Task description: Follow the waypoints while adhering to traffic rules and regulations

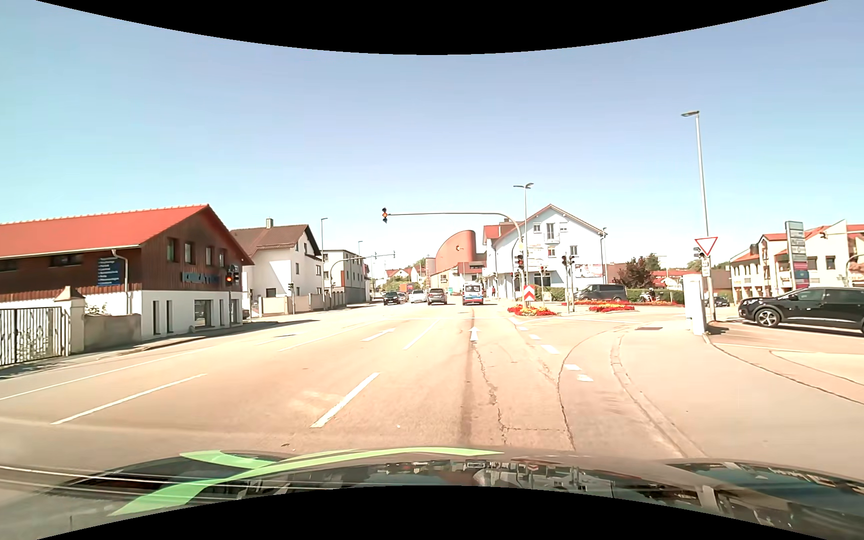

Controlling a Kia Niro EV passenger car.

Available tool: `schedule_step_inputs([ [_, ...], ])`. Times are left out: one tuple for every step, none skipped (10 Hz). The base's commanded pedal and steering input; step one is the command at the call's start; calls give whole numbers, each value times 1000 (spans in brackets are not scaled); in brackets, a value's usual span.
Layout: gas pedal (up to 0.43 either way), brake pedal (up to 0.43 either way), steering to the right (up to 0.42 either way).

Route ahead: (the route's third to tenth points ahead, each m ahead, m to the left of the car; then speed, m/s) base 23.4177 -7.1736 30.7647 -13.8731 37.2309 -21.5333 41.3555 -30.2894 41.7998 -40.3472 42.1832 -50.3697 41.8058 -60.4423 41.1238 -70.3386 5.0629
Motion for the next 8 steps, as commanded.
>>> schedule_step_inputs([
  [98,0,55],
  [110,0,61],
  [110,0,62],
  [118,0,62],
  [130,0,64],
  [130,0,67],
  [110,0,73],
  [87,0,84],
])
